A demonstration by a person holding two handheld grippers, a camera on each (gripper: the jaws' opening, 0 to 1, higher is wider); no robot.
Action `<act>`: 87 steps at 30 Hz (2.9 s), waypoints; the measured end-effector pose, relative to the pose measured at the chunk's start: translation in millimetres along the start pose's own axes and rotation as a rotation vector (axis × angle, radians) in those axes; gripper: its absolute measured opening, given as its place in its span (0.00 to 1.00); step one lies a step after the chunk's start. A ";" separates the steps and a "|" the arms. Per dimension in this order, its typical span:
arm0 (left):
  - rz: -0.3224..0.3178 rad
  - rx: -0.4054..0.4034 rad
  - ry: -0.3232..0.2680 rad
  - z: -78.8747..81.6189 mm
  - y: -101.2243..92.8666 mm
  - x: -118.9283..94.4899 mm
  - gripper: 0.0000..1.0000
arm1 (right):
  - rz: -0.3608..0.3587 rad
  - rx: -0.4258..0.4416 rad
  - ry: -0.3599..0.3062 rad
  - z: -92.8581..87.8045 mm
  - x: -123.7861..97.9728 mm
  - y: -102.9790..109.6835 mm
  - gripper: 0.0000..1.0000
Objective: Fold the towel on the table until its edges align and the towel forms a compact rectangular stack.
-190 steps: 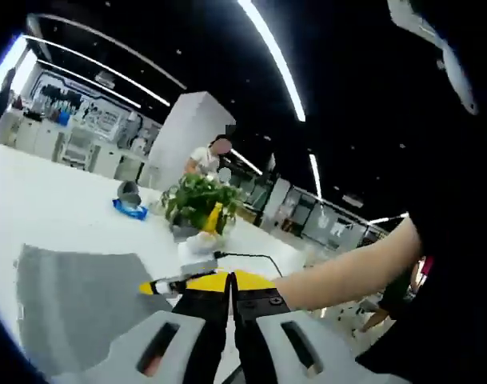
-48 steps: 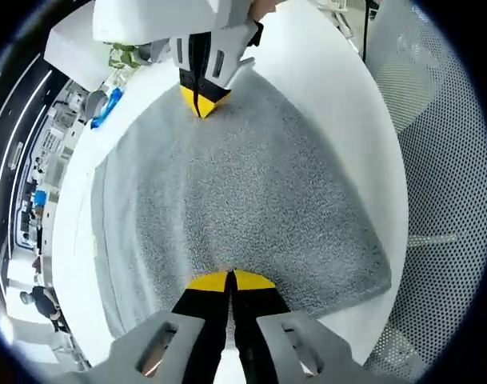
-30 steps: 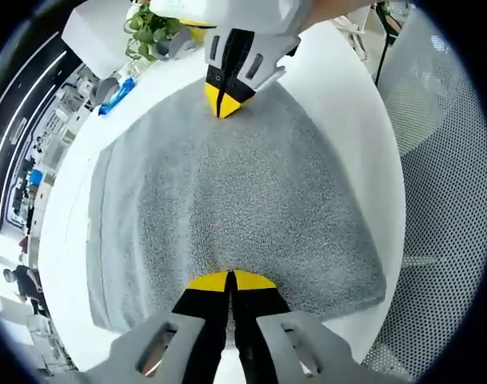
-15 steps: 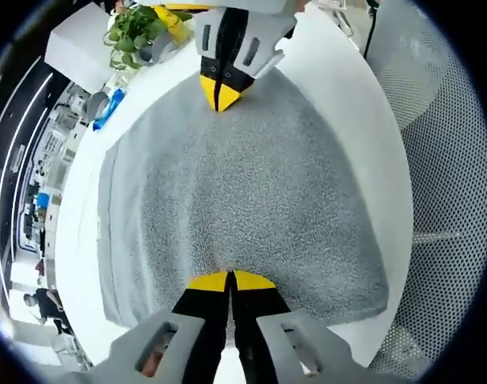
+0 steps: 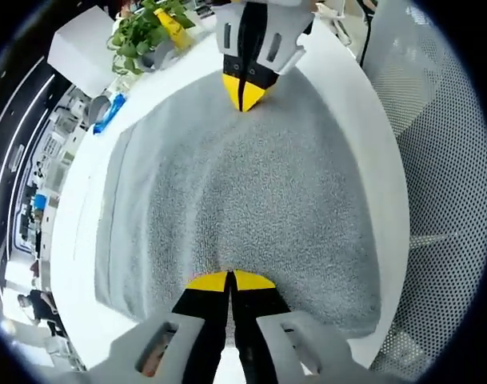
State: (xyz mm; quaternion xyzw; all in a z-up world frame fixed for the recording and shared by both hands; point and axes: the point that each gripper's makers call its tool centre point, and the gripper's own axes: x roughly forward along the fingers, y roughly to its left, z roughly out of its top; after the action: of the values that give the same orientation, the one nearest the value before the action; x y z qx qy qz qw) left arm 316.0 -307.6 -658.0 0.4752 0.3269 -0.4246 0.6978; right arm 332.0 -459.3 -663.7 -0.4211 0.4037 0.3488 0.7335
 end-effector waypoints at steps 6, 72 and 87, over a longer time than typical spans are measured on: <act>-0.012 -0.035 -0.019 -0.3 0.8 -0.4 0.01 | -0.026 0.008 -0.017 -1.9 -1.8 2.7 0.00; -0.016 -0.451 0.033 -55.7 15.9 -15.5 0.01 | 0.155 0.237 -0.318 31.0 -16.8 59.3 0.00; -0.010 -0.749 -0.380 -88.5 5.3 -46.0 0.04 | 0.393 0.330 -0.313 11.3 -31.0 72.1 0.00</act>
State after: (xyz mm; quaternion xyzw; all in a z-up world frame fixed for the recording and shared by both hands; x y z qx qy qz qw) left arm 296.6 -210.4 -645.9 0.1003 0.3264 -0.3599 0.8682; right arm 260.6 -425.5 -656.9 -0.1509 0.4108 0.4746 0.7637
